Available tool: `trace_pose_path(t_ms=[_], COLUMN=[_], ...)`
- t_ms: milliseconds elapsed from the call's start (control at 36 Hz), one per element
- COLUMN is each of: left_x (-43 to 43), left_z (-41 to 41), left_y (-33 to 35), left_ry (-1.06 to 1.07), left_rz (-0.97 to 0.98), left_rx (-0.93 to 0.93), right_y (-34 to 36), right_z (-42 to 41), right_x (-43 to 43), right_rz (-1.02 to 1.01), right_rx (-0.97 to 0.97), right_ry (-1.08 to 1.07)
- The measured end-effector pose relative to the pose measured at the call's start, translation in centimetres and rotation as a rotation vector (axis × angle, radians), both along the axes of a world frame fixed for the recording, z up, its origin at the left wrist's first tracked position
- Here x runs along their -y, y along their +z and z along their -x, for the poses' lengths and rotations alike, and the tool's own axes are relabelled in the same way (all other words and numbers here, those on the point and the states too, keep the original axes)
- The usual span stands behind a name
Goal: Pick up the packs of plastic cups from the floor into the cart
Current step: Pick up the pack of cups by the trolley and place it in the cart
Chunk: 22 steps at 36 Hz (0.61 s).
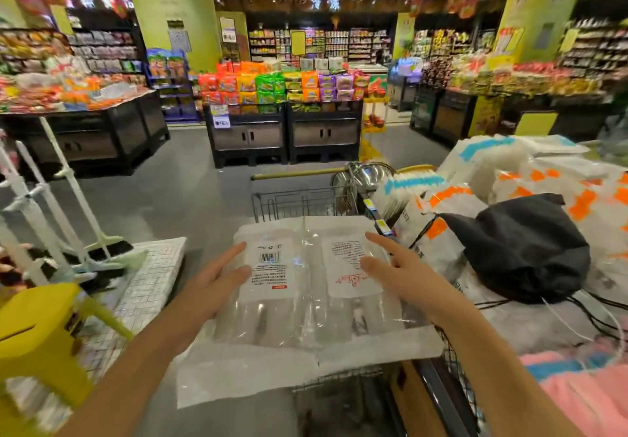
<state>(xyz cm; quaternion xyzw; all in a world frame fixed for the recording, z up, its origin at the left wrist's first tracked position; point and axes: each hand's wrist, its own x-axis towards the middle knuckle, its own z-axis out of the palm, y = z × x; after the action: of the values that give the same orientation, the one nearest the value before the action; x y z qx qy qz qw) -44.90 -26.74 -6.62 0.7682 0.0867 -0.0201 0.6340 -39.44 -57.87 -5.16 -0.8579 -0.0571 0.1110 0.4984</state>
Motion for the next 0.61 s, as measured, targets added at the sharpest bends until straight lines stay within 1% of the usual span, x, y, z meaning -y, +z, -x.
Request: trace_pose_path(t_ms=[167,250,500,611], left_x=[0.1,-0.1,-2.5,-4.3], left_z=[-6.8,-9.9,-19.7,-24.4], left_y=[-1.0,-1.7,-5.1,-6.8], left_ry=[-0.033,-0.042,-0.056,-0.054], left_rz=[0.005,0.010,0.045,0.047], left_rx=[0.001,-0.006,-0.035,-0.079], right_y=[-1.1,-1.6,-5.0,-6.3], right_z=[-8.1,-11.3,-19.8,-23.1], right_x=[0.0,-0.4,-3.4,-5.4], right_rz=[0.052,0.080,0.033,0.033], right_rx=[0.009,-0.025,-0.107,-0.143], right_ry=[0.006,-0.004,-0.086,-0.133])
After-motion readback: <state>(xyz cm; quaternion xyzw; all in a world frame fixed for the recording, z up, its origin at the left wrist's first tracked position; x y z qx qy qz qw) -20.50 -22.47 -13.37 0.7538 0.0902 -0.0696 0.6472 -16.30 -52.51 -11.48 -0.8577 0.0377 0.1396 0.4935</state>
